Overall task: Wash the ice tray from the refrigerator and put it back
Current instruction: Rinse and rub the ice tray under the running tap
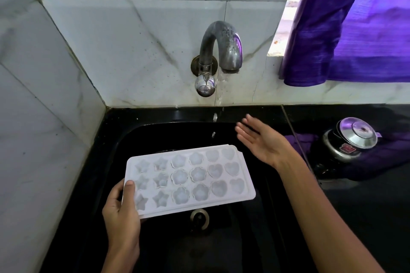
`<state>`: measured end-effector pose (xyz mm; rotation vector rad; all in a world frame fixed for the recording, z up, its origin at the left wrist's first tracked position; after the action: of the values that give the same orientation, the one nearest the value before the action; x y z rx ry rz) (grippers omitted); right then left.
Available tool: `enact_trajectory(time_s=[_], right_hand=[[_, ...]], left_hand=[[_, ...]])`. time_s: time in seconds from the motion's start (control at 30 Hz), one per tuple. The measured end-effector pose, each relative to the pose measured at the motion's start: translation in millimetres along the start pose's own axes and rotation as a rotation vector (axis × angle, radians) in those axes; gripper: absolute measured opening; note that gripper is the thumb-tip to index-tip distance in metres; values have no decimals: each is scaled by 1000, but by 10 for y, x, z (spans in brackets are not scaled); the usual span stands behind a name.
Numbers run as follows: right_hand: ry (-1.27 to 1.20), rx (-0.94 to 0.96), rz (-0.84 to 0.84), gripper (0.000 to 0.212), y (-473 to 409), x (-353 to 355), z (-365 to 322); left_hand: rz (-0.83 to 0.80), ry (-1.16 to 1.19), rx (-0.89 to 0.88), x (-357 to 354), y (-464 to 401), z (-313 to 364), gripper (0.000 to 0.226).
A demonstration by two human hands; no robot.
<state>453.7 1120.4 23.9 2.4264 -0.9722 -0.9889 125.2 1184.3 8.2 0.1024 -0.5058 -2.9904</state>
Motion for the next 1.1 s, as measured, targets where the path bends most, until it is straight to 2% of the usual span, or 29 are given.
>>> enact_trajectory(time_s=[0.1, 0.2, 0.27, 0.3, 0.33, 0.4, 0.5, 0.67, 0.73, 0.87, 0.93, 1.1], right_hand=[[90, 145, 148, 33, 280, 442, 98], [496, 380, 209, 23, 701, 439, 145], [935, 569, 164, 35, 926, 128, 205], [1180, 650, 120, 51, 971, -54, 292], [1397, 701, 84, 67, 969, -205, 391], [1659, 691, 94, 83, 846, -386, 521], [1760, 721, 117, 89, 733, -627, 547], [1849, 776, -284, 78, 929, -831, 895], [1877, 754, -279, 80, 980, -698, 890], [1908, 619, -62, 97, 802, -502, 634], [1892, 618, -37, 99, 709, -560, 569], [1896, 740, -339, 83, 869, -806, 795]], left_hand=[[3, 2, -5, -2, 6, 8, 13], [1, -2, -34, -66, 12, 78, 12], [3, -17, -69, -131, -1, 150, 13], [4, -26, -83, -163, -10, 180, 13], [2, -30, -92, -195, -20, 201, 13], [-8, -31, -99, -249, -32, 218, 13], [-6, -21, -111, -288, -24, 256, 16], [36, -27, -153, -207, -51, 354, 20], [44, -37, -153, -153, -73, 341, 18], [16, -56, -122, -176, -52, 248, 17], [3, -44, -111, -234, -33, 224, 17], [42, -23, -149, -270, -61, 314, 24]])
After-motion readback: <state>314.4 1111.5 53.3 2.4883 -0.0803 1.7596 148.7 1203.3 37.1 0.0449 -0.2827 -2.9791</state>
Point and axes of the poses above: each hand's wrist, its own y-axis away from the middle knuckle, its own x-axis out of the back of the hand, z = x × y, the point moved 9 cm from there along -y, towards the middle knuckle, and after that the axes turned 1 degree about x, right-handed, at the moved point
